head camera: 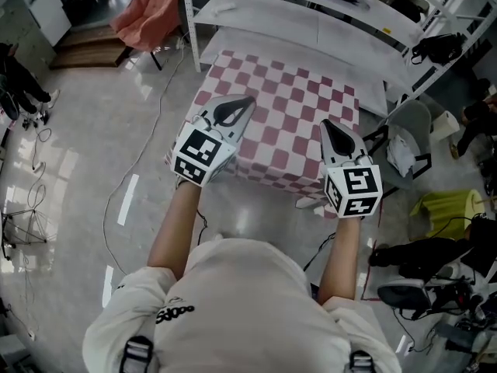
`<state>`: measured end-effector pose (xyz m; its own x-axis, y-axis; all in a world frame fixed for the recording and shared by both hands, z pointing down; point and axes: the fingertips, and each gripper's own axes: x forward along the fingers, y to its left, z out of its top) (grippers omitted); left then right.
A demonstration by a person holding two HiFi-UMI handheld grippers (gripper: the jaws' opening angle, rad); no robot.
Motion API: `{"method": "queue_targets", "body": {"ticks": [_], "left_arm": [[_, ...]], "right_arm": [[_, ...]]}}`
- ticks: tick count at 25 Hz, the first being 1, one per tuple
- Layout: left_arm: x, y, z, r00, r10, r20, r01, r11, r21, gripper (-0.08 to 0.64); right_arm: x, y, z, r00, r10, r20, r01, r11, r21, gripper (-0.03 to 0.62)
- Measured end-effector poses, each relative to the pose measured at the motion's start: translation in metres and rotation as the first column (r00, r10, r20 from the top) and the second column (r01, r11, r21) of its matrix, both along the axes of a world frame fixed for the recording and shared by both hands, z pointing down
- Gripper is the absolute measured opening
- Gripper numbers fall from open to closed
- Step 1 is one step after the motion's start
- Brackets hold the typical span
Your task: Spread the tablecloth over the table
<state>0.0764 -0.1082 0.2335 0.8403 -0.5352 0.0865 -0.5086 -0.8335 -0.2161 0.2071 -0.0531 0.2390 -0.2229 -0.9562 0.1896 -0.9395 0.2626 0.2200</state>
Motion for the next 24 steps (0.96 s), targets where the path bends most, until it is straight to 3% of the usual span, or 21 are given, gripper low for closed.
{"method": "queue_targets", "body": {"ticks": [24], "left_arm": [[0.022,-0.013,0.024,0.999,0.030,0.034,-0.028,0.999,-0.041,0.030]], "right_arm": [[0.013,-0.021,0.022,1.000,0.001,0.024,0.000,0.999,-0.038,0.021]]}}
